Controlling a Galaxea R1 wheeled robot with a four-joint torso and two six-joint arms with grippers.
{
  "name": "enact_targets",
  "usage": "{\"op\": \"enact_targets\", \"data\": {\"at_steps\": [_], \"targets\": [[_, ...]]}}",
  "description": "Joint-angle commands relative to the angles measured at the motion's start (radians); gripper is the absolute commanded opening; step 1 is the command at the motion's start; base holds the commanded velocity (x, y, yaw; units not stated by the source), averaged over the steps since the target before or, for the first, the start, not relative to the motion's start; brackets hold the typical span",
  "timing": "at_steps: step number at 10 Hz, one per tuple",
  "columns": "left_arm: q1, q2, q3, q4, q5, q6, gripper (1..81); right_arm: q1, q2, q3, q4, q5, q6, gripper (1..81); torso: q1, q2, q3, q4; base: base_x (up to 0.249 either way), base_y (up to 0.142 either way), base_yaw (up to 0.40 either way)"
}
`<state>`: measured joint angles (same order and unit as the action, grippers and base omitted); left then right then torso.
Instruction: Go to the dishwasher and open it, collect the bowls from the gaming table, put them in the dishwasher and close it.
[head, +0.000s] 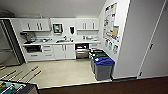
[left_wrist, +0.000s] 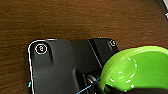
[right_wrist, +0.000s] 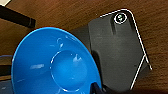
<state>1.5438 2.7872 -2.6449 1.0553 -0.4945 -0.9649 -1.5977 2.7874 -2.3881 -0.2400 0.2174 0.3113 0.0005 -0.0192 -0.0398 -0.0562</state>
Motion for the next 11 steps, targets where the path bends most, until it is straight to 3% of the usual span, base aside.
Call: {"op": "enact_targets", "data": {"at_steps": [1, 11], "targets": [[-0.046, -0.023, -0.004, 0.009, 0.013, 0.005, 1.0, 0.040, -0.007, 0.011, -0.022, -0.033, -0.003, 1.0, 0.000, 0.000, 0.000, 0.000, 0.174, 0.000, 0.000], [-0.044, -0.023, -0.004, 0.009, 0.013, 0.006, 1.0, 0.038, -0.007, 0.006, -0.024, -0.033, -0.003, 1.0, 0.001, 0.000, 0.000, 0.000, 0.174, 0.000, 0.000]]}}
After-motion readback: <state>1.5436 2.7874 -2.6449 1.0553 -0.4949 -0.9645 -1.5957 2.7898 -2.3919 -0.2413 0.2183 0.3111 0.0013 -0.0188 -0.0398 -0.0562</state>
